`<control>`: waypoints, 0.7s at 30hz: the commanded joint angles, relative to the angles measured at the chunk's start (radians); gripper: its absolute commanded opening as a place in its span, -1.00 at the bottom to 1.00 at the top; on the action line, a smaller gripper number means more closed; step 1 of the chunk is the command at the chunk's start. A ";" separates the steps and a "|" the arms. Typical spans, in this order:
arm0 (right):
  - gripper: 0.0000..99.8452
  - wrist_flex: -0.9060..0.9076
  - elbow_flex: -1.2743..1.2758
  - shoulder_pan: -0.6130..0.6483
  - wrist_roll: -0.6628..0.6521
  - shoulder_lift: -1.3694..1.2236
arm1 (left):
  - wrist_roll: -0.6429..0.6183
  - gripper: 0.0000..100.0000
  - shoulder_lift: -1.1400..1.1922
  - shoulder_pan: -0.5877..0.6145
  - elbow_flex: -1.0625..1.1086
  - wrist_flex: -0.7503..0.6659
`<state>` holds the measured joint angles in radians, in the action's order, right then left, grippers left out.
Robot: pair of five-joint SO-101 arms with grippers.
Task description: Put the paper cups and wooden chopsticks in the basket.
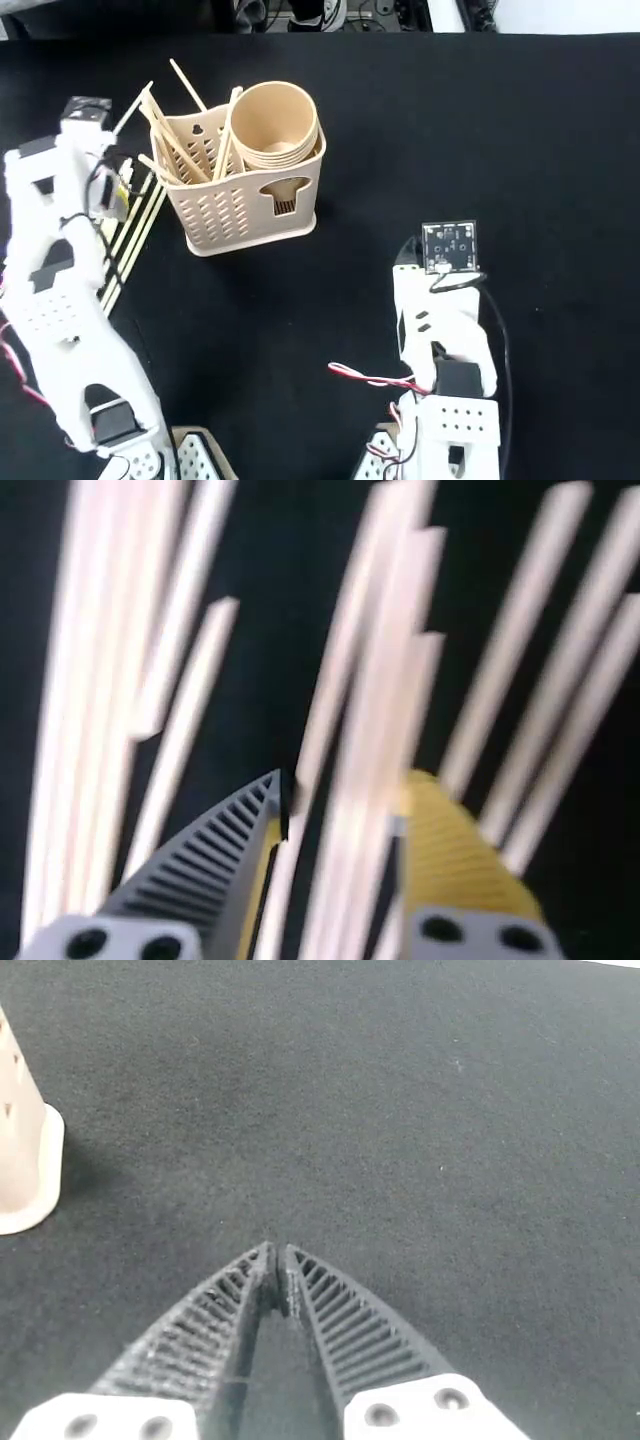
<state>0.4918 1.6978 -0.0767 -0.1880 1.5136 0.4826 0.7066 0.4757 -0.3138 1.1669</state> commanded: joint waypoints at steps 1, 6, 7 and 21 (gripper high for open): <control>-0.98 -0.023 -0.002 0.017 -0.008 0.008 | 0.097 -0.93 0.006 -0.016 -0.028 -0.038; -0.98 -0.023 -0.002 0.017 -0.008 0.008 | 0.138 -0.94 0.005 -0.018 -0.053 0.060; -0.98 -0.023 -0.002 0.017 -0.008 0.008 | 0.138 -0.94 0.005 -0.021 -0.068 0.091; -0.98 -0.023 -0.002 0.017 -0.008 0.008 | 0.046 -0.94 0.005 -0.021 -0.619 0.594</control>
<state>0.4918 1.6978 -0.0767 -0.1880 1.5136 0.6022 0.7311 0.4557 -0.7357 1.6870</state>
